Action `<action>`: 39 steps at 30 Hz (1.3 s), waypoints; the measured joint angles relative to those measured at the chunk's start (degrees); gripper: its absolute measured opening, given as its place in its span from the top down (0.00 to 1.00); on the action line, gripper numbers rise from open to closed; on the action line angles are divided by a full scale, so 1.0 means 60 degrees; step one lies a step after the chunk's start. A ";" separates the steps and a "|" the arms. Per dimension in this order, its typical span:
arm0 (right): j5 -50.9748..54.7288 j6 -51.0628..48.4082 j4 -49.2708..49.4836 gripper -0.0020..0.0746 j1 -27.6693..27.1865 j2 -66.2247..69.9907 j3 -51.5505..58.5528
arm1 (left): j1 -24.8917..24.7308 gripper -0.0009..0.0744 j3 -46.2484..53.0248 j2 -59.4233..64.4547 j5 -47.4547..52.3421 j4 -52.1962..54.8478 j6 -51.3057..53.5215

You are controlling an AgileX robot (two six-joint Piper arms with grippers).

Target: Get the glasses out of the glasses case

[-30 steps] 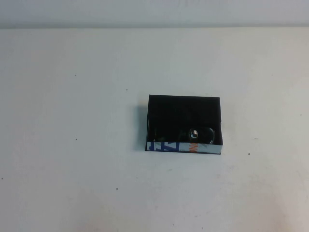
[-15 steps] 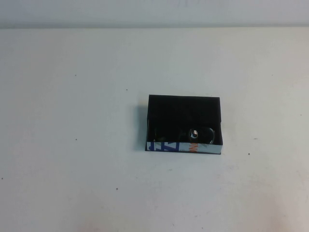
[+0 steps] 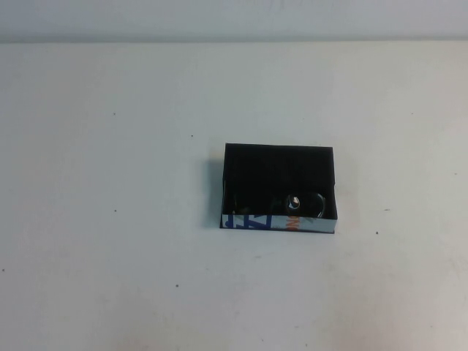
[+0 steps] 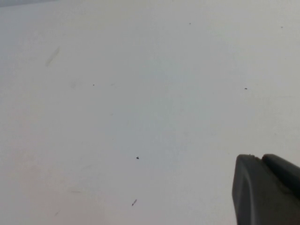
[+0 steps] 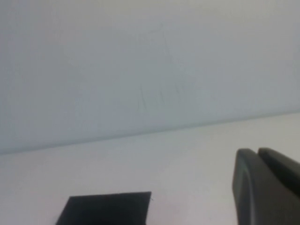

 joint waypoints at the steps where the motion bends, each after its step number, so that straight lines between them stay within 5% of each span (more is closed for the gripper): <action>1: 0.0379 0.0000 0.0016 1.00 0.0000 0.0028 -0.0447 | 0.0000 0.99 0.0000 0.0000 0.0000 0.0000 0.0000; 11: 0.1435 -0.0375 0.0669 1.00 0.0000 0.2859 -0.2710 | 0.0000 0.99 0.0000 0.0000 0.0000 0.0000 0.0000; 21: 0.4094 -0.3689 0.1463 1.00 0.0098 0.7815 -0.5496 | 0.0000 0.99 0.0000 0.0000 0.0000 0.0000 0.0000; 29: 0.7969 -0.5921 0.0590 1.00 0.1804 1.1797 -0.8898 | 0.0000 0.99 0.0000 0.0000 0.0000 0.0000 0.0000; 39: 0.8935 -0.8756 0.0077 1.00 0.3010 1.4865 -1.1264 | 0.0000 0.99 0.0000 0.0000 0.0000 0.0000 0.0000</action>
